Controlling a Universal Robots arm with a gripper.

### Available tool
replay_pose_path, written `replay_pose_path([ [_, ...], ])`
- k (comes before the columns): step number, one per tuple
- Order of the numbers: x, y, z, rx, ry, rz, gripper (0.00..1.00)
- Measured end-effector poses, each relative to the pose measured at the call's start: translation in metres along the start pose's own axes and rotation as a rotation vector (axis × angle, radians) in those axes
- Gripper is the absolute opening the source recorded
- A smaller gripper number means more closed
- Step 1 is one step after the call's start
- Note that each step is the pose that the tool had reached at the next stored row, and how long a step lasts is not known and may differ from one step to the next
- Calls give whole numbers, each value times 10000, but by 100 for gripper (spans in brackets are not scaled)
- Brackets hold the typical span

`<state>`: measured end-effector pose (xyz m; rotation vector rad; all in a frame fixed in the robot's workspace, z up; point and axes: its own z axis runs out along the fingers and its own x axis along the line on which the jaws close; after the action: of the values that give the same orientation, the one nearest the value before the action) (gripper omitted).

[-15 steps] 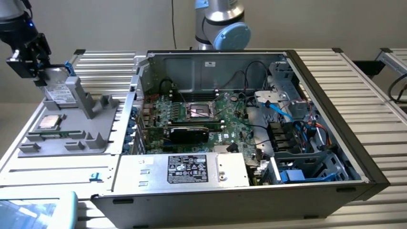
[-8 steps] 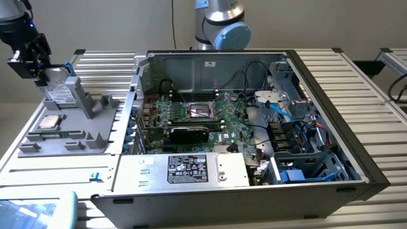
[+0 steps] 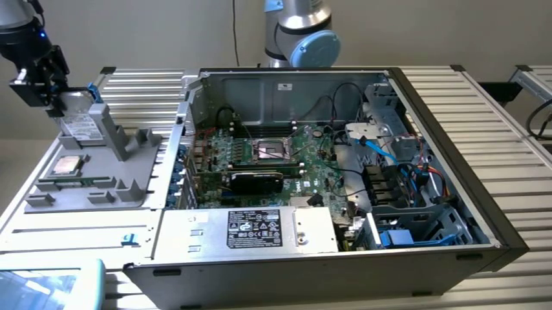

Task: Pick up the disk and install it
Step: 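Pick up the disk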

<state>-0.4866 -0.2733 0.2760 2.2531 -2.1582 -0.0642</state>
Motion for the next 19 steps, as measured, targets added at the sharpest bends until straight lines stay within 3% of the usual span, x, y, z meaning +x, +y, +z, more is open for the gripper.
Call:
replay_pose_path([
  [10,12,0,10,-1,0,1,66],
  [11,12,0,10,-1,0,1,64],
  [13,12,0,11,0,0,1,51],
  [17,12,0,11,0,-1,1,39],
  [19,12,0,11,0,-1,1,38],
])
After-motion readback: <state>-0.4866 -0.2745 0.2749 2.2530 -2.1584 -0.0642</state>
